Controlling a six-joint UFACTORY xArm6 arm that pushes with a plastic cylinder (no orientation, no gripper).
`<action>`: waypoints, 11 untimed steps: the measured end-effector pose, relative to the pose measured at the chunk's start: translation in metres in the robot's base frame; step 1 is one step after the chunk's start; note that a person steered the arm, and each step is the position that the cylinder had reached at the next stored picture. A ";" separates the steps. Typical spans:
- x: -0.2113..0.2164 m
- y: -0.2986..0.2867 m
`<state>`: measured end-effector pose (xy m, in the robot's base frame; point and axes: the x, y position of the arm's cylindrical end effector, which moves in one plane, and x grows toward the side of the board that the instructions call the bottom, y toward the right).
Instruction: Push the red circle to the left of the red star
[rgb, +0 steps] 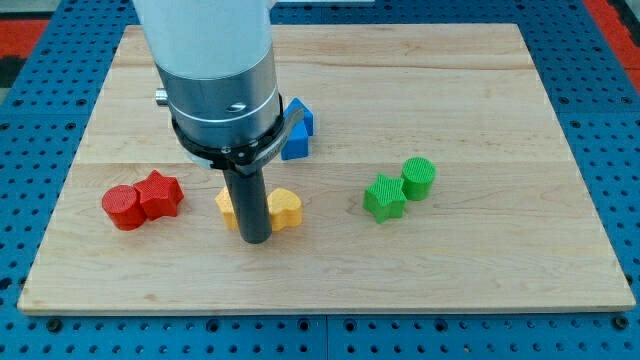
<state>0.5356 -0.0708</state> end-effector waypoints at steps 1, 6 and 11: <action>-0.003 -0.007; -0.019 -0.142; -0.016 -0.162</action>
